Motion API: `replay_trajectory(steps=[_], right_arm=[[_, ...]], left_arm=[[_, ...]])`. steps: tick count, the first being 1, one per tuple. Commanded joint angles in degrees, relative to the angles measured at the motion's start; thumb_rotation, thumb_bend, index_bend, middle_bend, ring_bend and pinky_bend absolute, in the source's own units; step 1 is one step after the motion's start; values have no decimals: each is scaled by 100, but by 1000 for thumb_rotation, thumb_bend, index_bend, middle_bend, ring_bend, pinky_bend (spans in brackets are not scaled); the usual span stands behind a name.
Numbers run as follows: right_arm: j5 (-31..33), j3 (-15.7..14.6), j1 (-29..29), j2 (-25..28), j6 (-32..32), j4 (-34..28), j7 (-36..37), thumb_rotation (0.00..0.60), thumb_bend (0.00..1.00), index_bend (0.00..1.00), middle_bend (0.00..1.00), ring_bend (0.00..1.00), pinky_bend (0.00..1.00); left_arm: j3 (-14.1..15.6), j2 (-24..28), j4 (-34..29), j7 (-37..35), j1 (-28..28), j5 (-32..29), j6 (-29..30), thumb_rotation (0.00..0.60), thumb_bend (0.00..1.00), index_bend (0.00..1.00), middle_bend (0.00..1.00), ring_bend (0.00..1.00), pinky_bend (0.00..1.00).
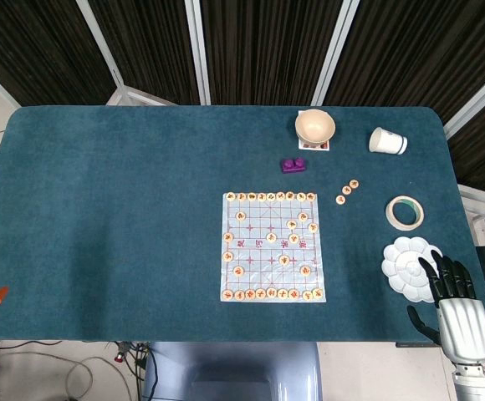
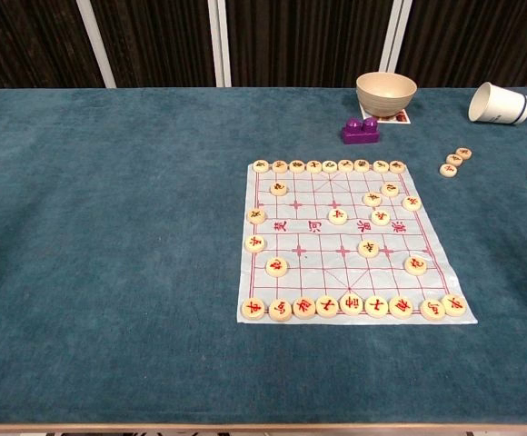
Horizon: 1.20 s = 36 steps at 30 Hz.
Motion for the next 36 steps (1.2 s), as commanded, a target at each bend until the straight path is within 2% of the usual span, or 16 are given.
replay_trajectory(steps=[1, 36], right_arm=[[5, 0, 2, -2, -6, 2, 1, 600, 379, 89, 0, 0, 80], [6, -19, 41, 1, -79, 23, 186, 600, 379, 90, 0, 0, 80]], left_arm=[[2, 1, -2, 3, 1, 1, 0, 600, 0, 79, 0, 0, 4], [1, 7, 3, -25, 8, 26, 22, 600, 0, 79, 0, 0, 4]])
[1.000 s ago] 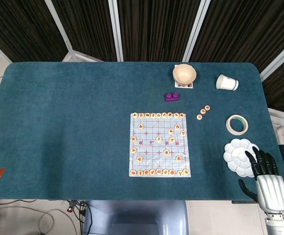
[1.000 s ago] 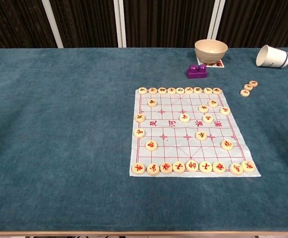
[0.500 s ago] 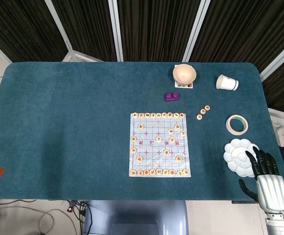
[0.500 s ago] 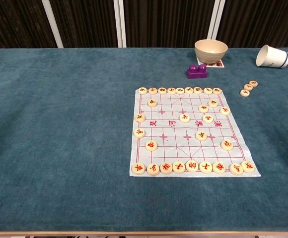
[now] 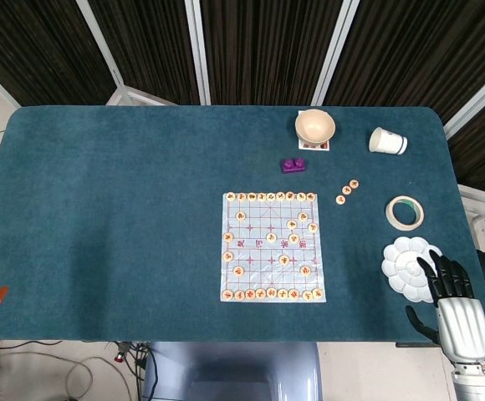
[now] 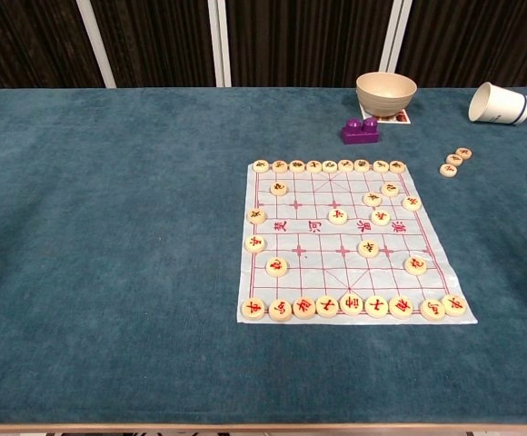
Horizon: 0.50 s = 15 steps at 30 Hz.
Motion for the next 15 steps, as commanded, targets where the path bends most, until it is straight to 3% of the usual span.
replay_trajectory(steps=[1, 9, 15], right_arm=[[-4, -7, 13, -5, -24, 13, 12, 600, 378, 90, 0, 0, 80], [25, -1, 176, 56, -304, -51, 150, 600, 377, 90, 0, 0, 81], [227, 282, 679, 489, -974, -478, -62, 600, 378, 90, 0, 0, 81]], left_arm=[[3, 2, -2, 1, 3, -7, -4, 600, 0, 79, 0, 0, 4], [2, -61, 19, 165, -49, -68, -84, 600, 0, 79, 0, 0, 4], [-6, -121, 29, 228, -75, -79, -96, 600, 0, 79, 0, 0, 4]])
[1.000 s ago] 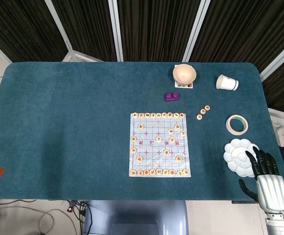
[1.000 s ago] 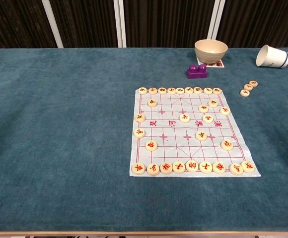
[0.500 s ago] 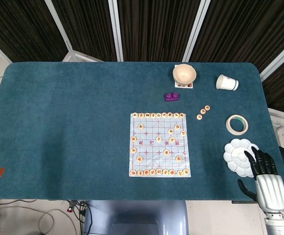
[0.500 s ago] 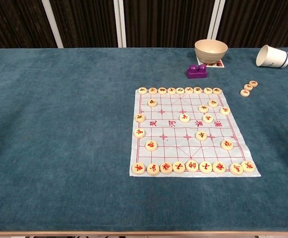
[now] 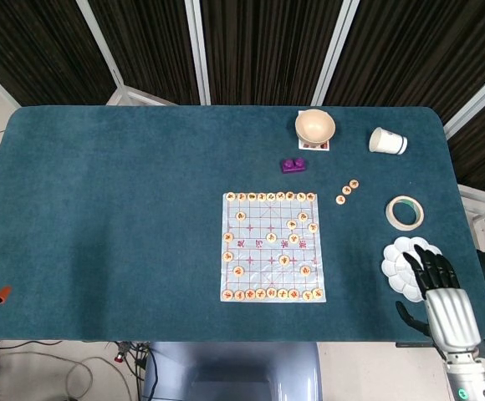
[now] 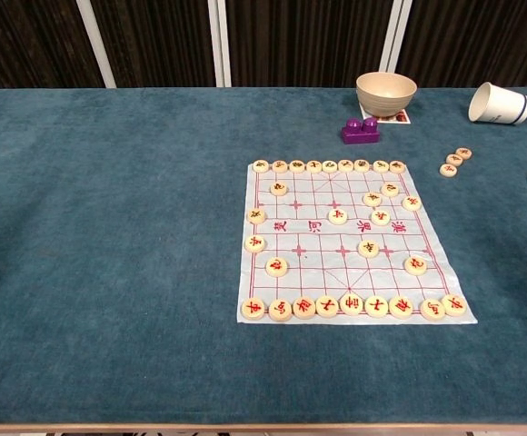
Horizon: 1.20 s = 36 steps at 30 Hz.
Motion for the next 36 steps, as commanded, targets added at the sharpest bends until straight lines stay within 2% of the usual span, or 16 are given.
replay_trajectory(steps=[1, 7, 12, 17, 23, 36], right_arm=[[168, 222, 390, 330, -504, -377, -179, 600, 378, 90, 0, 0, 81], [738, 619, 1033, 733, -1407, -1029, -34, 600, 378, 115, 0, 0, 83], [1451, 918, 1572, 769, -2126, -1310, -265, 600, 378, 141, 0, 0, 81], [2231, 1108, 2047, 346, -2461, -1294, -949, 600, 378, 166, 0, 0, 81], [3171, 1247, 2541, -383, -2554, -1055, -1589, 600, 378, 212, 0, 0, 81], [4517, 1261, 3309, -1761, -2357, -155, -2665, 600, 378, 274, 0, 0, 81]], left_arm=[[11, -20, -4, 27, -10, 17, -8, 600, 0, 79, 0, 0, 4], [17, -24, -14, 44, 3, 28, 24, 600, 0, 79, 0, 0, 4], [12, -19, -9, 34, -2, 16, 12, 600, 0, 79, 0, 0, 4], [10, -25, 2, 34, -17, -8, -23, 600, 0, 79, 0, 0, 4], [-4, -17, 11, 5, -20, -32, -30, 600, 0, 79, 0, 0, 4], [-6, -16, 27, -15, -37, -60, -69, 600, 0, 79, 0, 0, 4]])
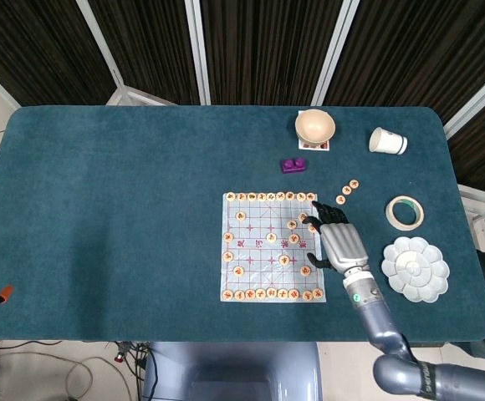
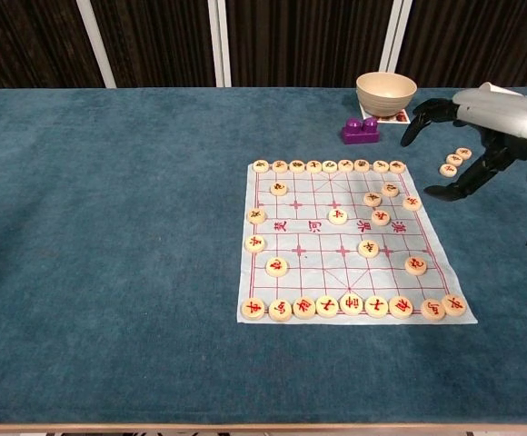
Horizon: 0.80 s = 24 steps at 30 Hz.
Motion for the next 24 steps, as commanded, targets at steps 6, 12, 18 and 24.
replay_trajectory(steps=[6, 12, 18, 24], right_arm=[[636, 63, 425, -753, 145, 758, -395, 600, 378, 286, 0, 0, 81], [923, 127, 670, -1128, 145, 1223, -561, 600, 378, 296, 0, 0, 80], [1099, 125, 802, -1368, 111, 1599, -620, 600, 378, 319, 0, 0, 82], [1131, 41, 846, -1508, 61, 1814, -625, 600, 378, 340, 0, 0, 81]], left_arm=[[-8, 19, 7, -43, 0, -23, -10, 600, 0, 79, 0, 0, 4], [-21, 26, 17, -61, -5, -55, -25, 600, 0, 79, 0, 0, 4], [-35, 34, 34, -80, -10, -89, -36, 600, 0, 79, 0, 0, 4], [-38, 37, 31, -92, -7, -93, -29, 600, 0, 79, 0, 0, 4]])
